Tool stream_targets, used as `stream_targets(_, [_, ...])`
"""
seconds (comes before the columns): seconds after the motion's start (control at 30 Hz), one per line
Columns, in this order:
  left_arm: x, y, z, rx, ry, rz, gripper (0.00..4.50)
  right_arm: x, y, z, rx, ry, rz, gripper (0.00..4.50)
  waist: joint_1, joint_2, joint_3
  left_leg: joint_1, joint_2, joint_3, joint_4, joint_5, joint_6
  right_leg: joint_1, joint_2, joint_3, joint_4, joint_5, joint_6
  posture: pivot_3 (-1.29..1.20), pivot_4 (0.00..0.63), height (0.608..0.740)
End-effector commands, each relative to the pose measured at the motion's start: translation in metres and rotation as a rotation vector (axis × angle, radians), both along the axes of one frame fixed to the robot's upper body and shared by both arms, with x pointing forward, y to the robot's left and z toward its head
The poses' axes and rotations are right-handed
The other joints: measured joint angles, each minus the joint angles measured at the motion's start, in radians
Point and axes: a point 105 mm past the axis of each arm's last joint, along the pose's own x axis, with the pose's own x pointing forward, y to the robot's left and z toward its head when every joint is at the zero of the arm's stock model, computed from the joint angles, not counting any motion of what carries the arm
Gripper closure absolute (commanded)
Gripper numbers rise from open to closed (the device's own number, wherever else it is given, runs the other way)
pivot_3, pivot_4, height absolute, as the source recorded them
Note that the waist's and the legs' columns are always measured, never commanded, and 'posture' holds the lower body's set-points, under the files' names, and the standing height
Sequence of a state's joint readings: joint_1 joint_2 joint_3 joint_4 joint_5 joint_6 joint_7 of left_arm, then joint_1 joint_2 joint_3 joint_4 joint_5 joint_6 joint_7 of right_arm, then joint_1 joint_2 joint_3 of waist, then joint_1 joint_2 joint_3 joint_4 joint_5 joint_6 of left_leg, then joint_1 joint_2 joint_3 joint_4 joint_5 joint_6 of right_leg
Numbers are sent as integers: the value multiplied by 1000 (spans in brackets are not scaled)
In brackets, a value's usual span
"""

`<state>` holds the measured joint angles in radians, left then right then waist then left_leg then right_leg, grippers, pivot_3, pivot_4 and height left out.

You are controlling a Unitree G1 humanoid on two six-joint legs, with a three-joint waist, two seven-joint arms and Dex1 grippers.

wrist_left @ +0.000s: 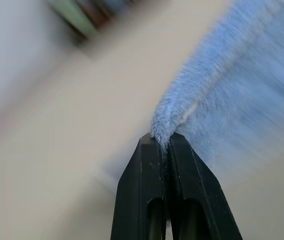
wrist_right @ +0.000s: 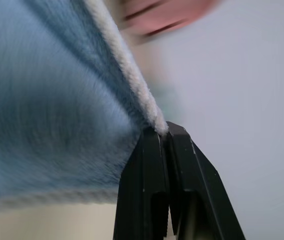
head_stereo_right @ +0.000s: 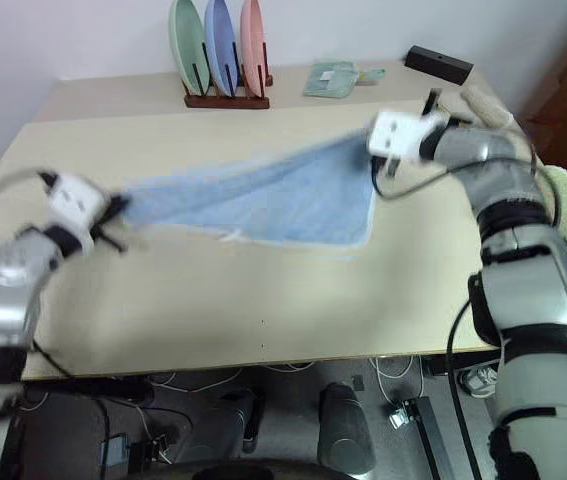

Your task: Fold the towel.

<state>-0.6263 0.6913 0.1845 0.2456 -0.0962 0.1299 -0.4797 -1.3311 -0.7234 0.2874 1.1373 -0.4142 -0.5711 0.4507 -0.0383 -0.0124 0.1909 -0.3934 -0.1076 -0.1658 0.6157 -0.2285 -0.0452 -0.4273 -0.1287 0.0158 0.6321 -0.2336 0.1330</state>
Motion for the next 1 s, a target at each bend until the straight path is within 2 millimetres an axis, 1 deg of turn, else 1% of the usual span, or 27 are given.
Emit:
stream_targets(0.03, [2,22,77,-40,-218,90,4500,-9,-9,57,42,-174,-40,4461,-6,-1,-1,-1,0,0,0,1,-2,0,0,0,-1,0,0,0,150,737])
stream_targets(0.07, [3,23,89,-30,-245,91,4500,-11,-8,64,43,-194,-32,4461,-11,-1,-1,0,0,2,0,2,-4,0,0,1,-1,0,1,0,150,737])
stream_targets(0.1, [2,24,95,-24,-253,82,4500,-15,-6,70,50,-202,-11,4461,-17,0,-1,0,0,3,-1,2,-3,0,0,2,-2,0,1,0,150,737])
stream_targets(0.13, [0,24,97,-14,-248,65,4500,-18,-5,72,58,-197,18,4461,-25,0,-1,1,0,6,-2,0,-2,-1,-1,2,-2,-1,1,0,150,737])
stream_targets(0.17, [-5,24,93,10,-233,38,4500,-22,-1,68,66,-163,69,4461,-34,1,-2,2,0,8,-2,-2,-1,-1,-2,2,-2,-1,3,0,150,737])
stream_targets(0.23, [-16,24,79,45,-180,-12,4500,-29,5,54,68,-78,165,4461,-43,1,-2,2,0,13,-3,-3,1,-2,-4,2,-2,-2,3,0,150,737])
stream_targets(0.27, [-23,24,69,55,-144,-36,4500,-33,7,43,62,-29,203,4461,-48,1,-1,2,1,14,-3,-3,2,-2,-4,2,-2,-2,3,0,150,737])
stream_targets(0.3, [-31,23,53,63,-91,-61,4500,-39,8,28,46,34,243,4461,-52,1,-1,2,1,15,-3,-4,2,-2,-5,2,-2,-1,3,0,150,737])
stream_targets(0.37, [-53,18,16,86,40,-124,4500,-53,8,-7,50,191,308,4461,-60,0,-1,1,2,15,-1,-4,3,-3,-5,3,-1,-1,4,0,150,737])
stream_targets(0.43, [-69,13,-3,107,104,-158,4500,-68,8,-27,64,298,342,4461,-56,1,0,0,3,16,-1,-5,4,-4,-5,5,-2,-1,4,0,150,737])
stream_targets(0.47, [-78,14,-15,96,166,-158,4500,-80,6,-42,53,383,356,4461,-51,1,1,0,3,18,0,-5,4,-5,-5,6,-1,-1,4,0,150,737])
stream_targets(0.5, [-83,15,-23,84,209,-154,4500,-89,5,-52,45,443,364,4461,-41,1,1,0,3,18,2,-6,7,-6,-5,6,0,-1,4,0,150,737])
stream_targets(0.53, [-95,15,-35,86,262,-164,4500,-104,1,-66,52,538,366,4461,-32,1,1,0,3,18,2,-7,9,-6,-4,6,1,0,4,0,150,737])
stream_targets(0.57, [-104,15,-42,88,297,-170,4500,-115,-1,-75,59,603,365,4461,-28,2,0,0,4,19,3,-8,9,-6,-4,7,2,0,3,0,150,737])
stream_targets(0.63, [-130,14,-64,64,427,-195,4500,-142,-11,-94,61,766,333,4461,-14,3,0,3,4,20,3,-8,10,-4,-4,8,2,0,3,0,150,737])
stream_targets(0.7, [-152,12,-78,57,532,-224,4500,-166,-15,-104,74,894,323,4461,-3,2,0,5,6,23,3,-9,12,-1,-4,9,0,0,4,0,150,737])
stream_targets(0.77, [-163,12,-86,56,600,-234,4500,-182,-16,-108,88,966,321,4461,3,2,0,3,7,24,7,-10,13,0,-4,8,-2,-1,3,0,150,737])
stream_targets(0.8, [-166,12,-88,54,616,-234,4500,-185,-16,-109,93,981,317,4461,8,2,0,3,8,24,10,-11,13,1,-3,8,-1,-1,3,0,150,737])
stream_targets(0.83, [-168,13,-89,52,633,-235,4500,-187,-16,-109,98,983,312,4461,14,2,0,3,9,25,13,-11,13,2,-2,8,-1,-2,-1,0,150,737])
stream_targets(0.9, [-164,16,-92,48,641,-229,4500,-180,-16,-109,119,944,291,4461,22,2,0,3,13,29,16,-11,13,4,-1,8,-2,-1,-3,0,150,737])
stream_targets(0.97, [-157,18,-93,39,632,-217,4500,-171,-16,-110,119,913,272,4461,27,1,0,3,17,36,17,-11,13,6,-1,7,-3,-1,-2,0,150,737])
stream_targets(1.0, [-150,18,-93,35,616,-213,4500,-163,-17,-112,115,888,258,4461,28,1,0,3,18,37,17,-11,13,6,-1,6,-3,-1,-3,0,150,737])
